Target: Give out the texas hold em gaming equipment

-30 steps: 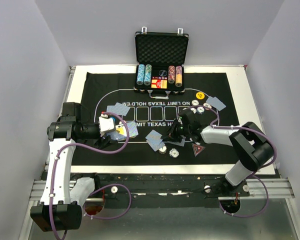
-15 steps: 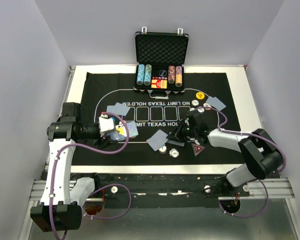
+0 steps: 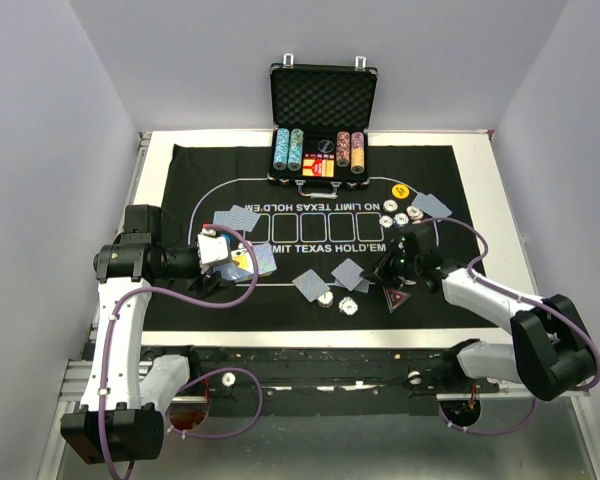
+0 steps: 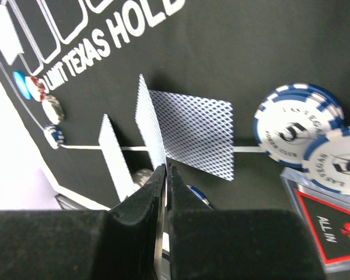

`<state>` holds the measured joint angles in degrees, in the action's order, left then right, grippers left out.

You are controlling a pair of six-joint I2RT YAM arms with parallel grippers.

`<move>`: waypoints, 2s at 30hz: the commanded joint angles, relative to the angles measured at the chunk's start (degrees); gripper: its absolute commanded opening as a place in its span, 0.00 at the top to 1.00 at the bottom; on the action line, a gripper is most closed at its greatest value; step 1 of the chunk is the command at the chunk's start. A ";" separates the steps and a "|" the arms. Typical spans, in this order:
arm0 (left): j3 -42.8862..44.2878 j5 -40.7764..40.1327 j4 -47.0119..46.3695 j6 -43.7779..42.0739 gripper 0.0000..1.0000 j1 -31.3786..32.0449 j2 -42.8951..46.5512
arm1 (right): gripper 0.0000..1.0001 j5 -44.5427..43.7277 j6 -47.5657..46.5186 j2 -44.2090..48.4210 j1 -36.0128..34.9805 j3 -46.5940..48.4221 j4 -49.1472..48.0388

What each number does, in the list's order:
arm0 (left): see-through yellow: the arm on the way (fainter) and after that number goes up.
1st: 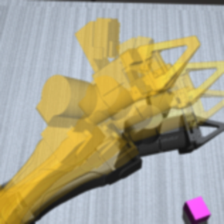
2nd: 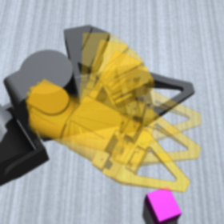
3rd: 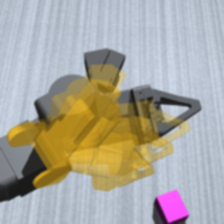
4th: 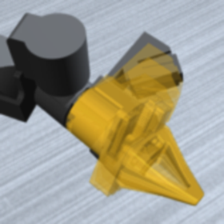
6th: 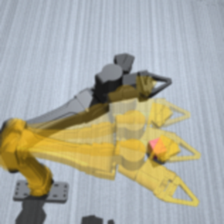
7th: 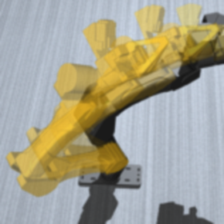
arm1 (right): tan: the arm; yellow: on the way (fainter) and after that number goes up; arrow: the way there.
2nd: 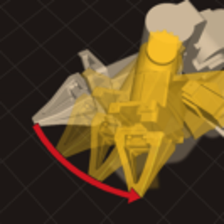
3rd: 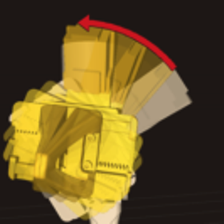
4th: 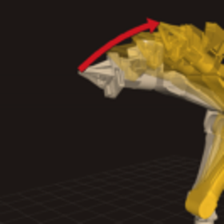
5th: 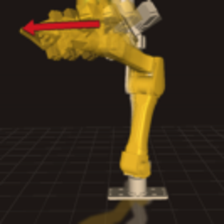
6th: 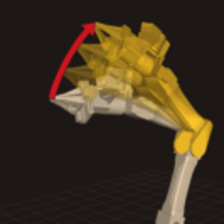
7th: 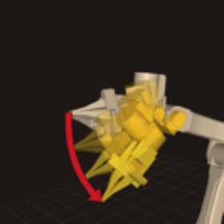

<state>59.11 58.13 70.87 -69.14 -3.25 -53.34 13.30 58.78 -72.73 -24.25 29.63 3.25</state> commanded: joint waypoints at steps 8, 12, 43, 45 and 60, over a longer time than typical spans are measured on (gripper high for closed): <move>0.04 1.90 0.50 -0.82 0.55 0.26 0.78 | 0.59 -3.89 -4.29 -1.63 0.43 0.69 10.54; -0.14 1.64 0.58 -0.99 0.55 0.17 0.96 | 0.46 -7.32 -5.34 3.19 0.43 3.85 16.43; 0.56 2.78 0.85 1.64 0.55 0.26 0.43 | 0.31 -52.13 -54.55 -1.71 -57.56 8.09 0.30; 0.30 2.52 1.02 1.47 0.54 0.26 0.61 | 0.31 -53.90 -57.63 -3.11 -58.54 5.89 -4.28; -0.31 2.16 1.02 0.94 0.55 0.26 1.57 | 0.32 -58.73 -67.13 -21.12 -58.63 7.81 -16.78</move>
<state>59.11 58.13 71.83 -67.85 -3.25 -52.86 -42.26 -5.76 -89.93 -82.72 35.99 -8.93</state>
